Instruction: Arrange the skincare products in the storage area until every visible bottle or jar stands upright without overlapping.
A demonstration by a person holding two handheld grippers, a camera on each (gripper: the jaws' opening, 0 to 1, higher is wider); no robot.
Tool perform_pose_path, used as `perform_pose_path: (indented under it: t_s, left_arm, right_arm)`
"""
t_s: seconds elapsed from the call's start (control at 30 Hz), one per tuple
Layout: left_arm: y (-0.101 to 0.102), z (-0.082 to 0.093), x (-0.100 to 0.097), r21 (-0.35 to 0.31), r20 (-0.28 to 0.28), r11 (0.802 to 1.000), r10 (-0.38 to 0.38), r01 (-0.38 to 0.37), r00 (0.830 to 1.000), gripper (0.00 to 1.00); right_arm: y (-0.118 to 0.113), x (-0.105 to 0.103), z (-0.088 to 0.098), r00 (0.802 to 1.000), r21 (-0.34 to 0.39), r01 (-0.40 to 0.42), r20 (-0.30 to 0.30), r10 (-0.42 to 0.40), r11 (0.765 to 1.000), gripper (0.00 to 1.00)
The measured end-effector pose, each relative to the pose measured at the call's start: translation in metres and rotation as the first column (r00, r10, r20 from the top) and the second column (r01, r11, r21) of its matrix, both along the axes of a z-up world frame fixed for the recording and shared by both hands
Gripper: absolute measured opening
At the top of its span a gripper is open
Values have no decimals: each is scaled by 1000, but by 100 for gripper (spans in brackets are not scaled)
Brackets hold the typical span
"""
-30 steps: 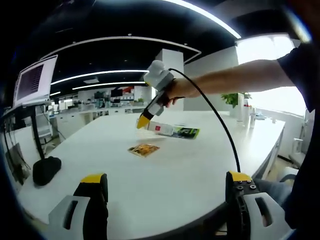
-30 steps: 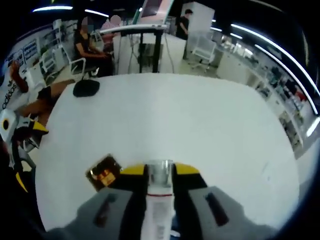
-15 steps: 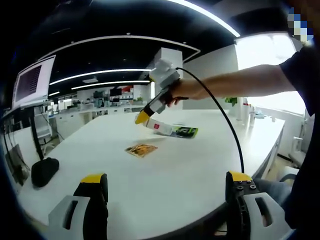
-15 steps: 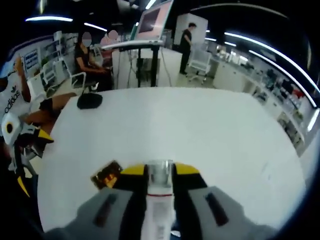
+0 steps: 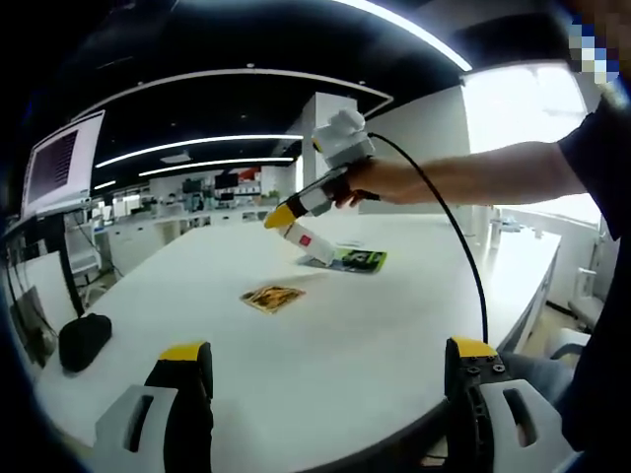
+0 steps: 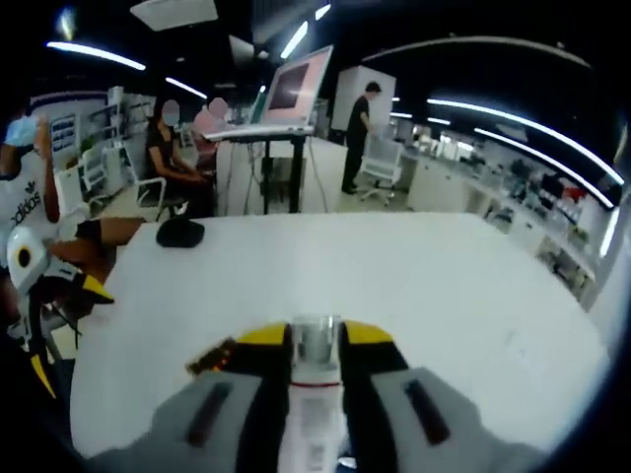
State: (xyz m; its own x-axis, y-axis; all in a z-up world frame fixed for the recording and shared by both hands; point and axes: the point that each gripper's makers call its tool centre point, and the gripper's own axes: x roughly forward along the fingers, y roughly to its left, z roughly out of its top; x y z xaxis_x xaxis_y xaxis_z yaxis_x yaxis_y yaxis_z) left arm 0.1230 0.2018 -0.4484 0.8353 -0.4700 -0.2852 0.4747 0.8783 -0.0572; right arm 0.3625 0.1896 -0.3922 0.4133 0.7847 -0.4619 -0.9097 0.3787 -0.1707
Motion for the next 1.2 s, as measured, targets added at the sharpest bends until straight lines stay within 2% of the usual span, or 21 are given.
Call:
perform_pose_path:
  t_s: [0.43,0.63,0.77,0.83,1.03,1.2]
  left_arm:
    - [-7,0,3,6,-5,1000,-14,14,1000,100]
    - [-9,1,2,5,-8,1000,-19,19,1000,100]
    - [-10,2,1,9,-8,1000,-21,21,1000,100]
    - [-11,2,1,12,-8,1000,-22,22,1000,100]
    - [-13,2,2,15,-7,1000,-24,24,1000,100]
    - [-13,2,2,16,-11,1000,-21,21,1000,100]
  right_arm:
    - [-8,-13,16,999,127,21,47,-27,992,17]
    - [-14,-15,13,998,174,33,42,-41,984,17]
    - [-16,-19,17,998,229,27,49,-39,973,17]
    - [-18,-30,23,997,259,17,70,-36,966,17]
    - [-17,-43,26,997,327,0,78,-27,945,17]
    - [-22,-39,22,996,343,15,77,-44,939,17]
